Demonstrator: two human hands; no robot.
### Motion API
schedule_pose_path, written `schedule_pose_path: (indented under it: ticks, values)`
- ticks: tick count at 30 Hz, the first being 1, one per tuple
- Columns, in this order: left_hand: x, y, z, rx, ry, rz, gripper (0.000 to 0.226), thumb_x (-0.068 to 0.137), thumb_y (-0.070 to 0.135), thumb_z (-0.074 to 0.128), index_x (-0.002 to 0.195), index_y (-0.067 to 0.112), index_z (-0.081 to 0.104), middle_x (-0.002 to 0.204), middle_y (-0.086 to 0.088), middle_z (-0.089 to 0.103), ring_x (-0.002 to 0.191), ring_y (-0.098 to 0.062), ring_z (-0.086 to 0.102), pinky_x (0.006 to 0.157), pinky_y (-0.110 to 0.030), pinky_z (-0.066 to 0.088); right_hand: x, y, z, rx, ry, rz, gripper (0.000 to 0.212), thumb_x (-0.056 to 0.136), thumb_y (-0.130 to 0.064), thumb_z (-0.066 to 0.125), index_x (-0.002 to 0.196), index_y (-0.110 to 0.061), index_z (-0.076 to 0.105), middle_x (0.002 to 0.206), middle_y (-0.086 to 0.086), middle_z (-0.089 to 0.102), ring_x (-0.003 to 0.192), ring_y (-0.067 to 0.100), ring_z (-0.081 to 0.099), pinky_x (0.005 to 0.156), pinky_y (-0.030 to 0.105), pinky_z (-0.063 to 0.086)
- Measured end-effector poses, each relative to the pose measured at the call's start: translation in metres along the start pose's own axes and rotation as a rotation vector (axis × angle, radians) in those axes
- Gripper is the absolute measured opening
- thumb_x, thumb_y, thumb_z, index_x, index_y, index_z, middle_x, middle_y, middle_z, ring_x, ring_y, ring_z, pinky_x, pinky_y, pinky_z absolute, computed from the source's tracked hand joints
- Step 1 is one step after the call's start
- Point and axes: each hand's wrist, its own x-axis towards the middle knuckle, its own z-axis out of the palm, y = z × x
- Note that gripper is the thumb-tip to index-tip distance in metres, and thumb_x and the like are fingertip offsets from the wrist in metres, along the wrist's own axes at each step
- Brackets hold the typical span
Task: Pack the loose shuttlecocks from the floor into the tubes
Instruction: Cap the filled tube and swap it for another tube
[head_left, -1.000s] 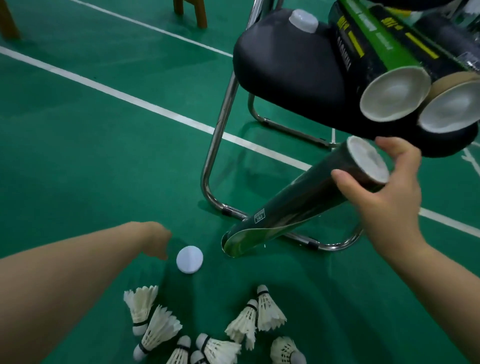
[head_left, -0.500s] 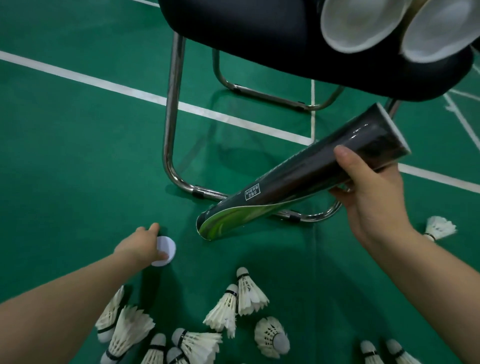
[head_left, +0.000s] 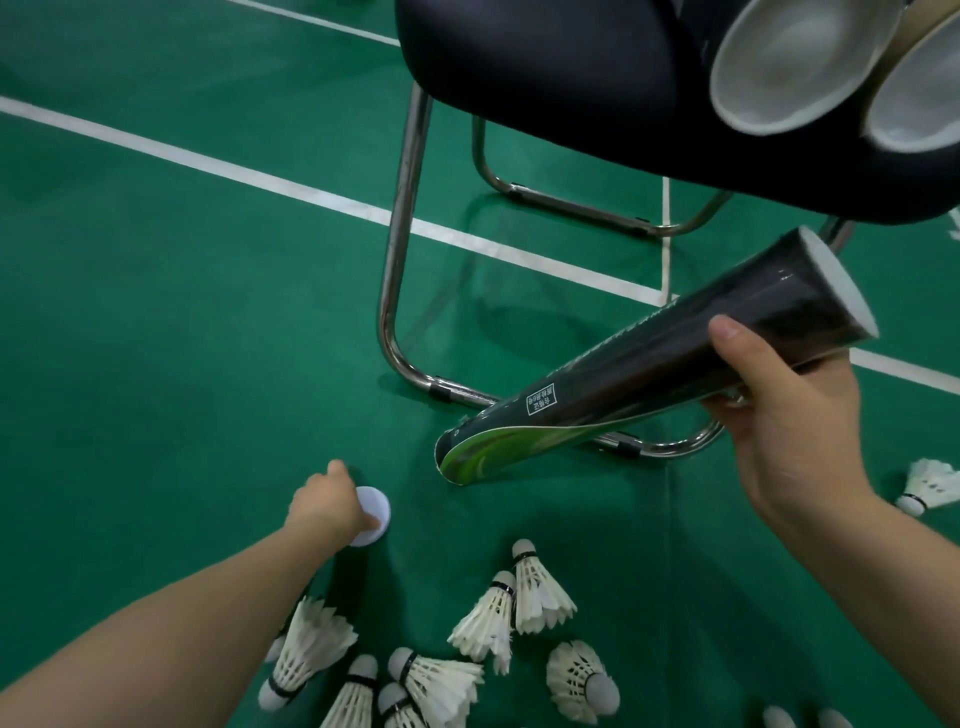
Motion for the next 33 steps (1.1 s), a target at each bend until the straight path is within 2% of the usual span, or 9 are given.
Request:
schedule_pose_path:
  ticks: [4,7,11,16,18,22,24,30,33]
  values:
    - [-0.009,-0.001,0.004,-0.038,0.035,0.026,0.061,0.081,0.035,0.07,0.124,0.008,0.036,0.12,-0.017,0.048,0.105,-0.034,0.053,0.079,-0.037,0.046,-0.005,-0.003,0.004,-0.026,-0.015,-0.019,0.054,0.04,-0.055,0.08,0.085,-0.034,0.059,0.088,-0.018,0.067,0.093,0.006,0.062,0.076,0.031,0.048]
    - [-0.01,-0.004,0.008,-0.052,0.045,0.038,0.057,0.083,0.034,0.067,0.127,0.009,0.04,0.123,-0.018,0.042,0.107,-0.036,0.051,0.089,-0.041,0.048,-0.009,-0.005,0.007,-0.037,-0.016,-0.025,0.051,0.042,-0.054,0.083,0.084,-0.035,0.06,0.089,-0.017,0.067,0.093,0.006,0.062,0.076,0.032,0.047]
    - [-0.011,-0.003,0.011,-0.082,0.078,0.038,0.055,0.083,0.033,0.068,0.125,0.008,0.042,0.123,-0.018,0.04,0.109,-0.036,0.048,0.091,-0.041,0.047,-0.013,-0.006,0.009,-0.023,-0.009,-0.027,0.034,0.065,-0.03,0.079,0.09,-0.03,0.056,0.09,-0.016,0.066,0.091,0.005,0.063,0.074,0.03,0.047]
    - [-0.016,0.003,0.011,-0.131,0.182,0.069,0.034,0.091,0.021,0.057,0.116,0.004,0.042,0.117,-0.021,0.047,0.104,-0.036,0.048,0.084,-0.041,0.044,-0.02,-0.014,0.014,-0.034,0.015,-0.088,0.064,0.041,-0.059,0.083,0.094,-0.031,0.058,0.097,-0.014,0.068,0.101,0.011,0.064,0.092,0.039,0.05]
    - [-0.015,0.008,0.007,-0.307,0.157,0.052,0.026,0.095,0.013,0.046,0.117,-0.001,0.044,0.116,-0.024,0.052,0.099,-0.037,0.052,0.081,-0.041,0.045,-0.022,-0.017,0.016,-0.023,0.001,-0.09,0.064,0.041,-0.06,0.082,0.093,-0.032,0.058,0.095,-0.015,0.068,0.1,0.01,0.063,0.093,0.041,0.05]
    - [-0.02,0.021,-0.014,-1.264,-0.039,-0.174,0.04,0.095,0.005,0.048,0.134,0.001,0.041,0.131,-0.023,0.042,0.112,-0.039,0.047,0.088,-0.049,0.049,-0.029,-0.024,0.021,-0.008,-0.005,-0.08,0.066,0.04,-0.06,0.082,0.094,-0.03,0.057,0.093,-0.016,0.067,0.099,0.01,0.064,0.083,0.037,0.052]
    - [-0.025,0.025,-0.025,-1.544,-0.172,-0.209,0.037,0.096,0.002,0.047,0.132,0.002,0.041,0.126,-0.021,0.046,0.104,-0.033,0.05,0.086,-0.046,0.049,-0.033,-0.03,0.022,0.003,-0.011,-0.08,0.062,0.043,-0.055,0.084,0.093,-0.03,0.057,0.091,-0.016,0.067,0.096,0.008,0.064,0.082,0.037,0.052]
    - [-0.031,0.024,-0.035,-1.687,-0.379,-0.142,0.031,0.099,0.002,0.032,0.125,0.011,0.047,0.121,-0.019,0.054,0.098,-0.035,0.057,0.084,-0.05,0.046,-0.04,-0.046,0.027,-0.035,-0.025,-0.159,0.066,0.041,-0.062,0.081,0.093,-0.027,0.059,0.091,-0.014,0.067,0.096,0.012,0.063,0.086,0.044,0.052]
    - [-0.034,0.023,-0.035,-1.778,-0.42,-0.155,0.025,0.1,0.005,0.033,0.115,0.012,0.052,0.108,-0.018,0.06,0.088,-0.032,0.062,0.068,-0.048,0.054,-0.045,-0.052,0.029,-0.065,-0.042,-0.209,0.065,0.044,-0.061,0.081,0.094,-0.025,0.06,0.092,-0.012,0.067,0.097,0.015,0.064,0.095,0.052,0.048]
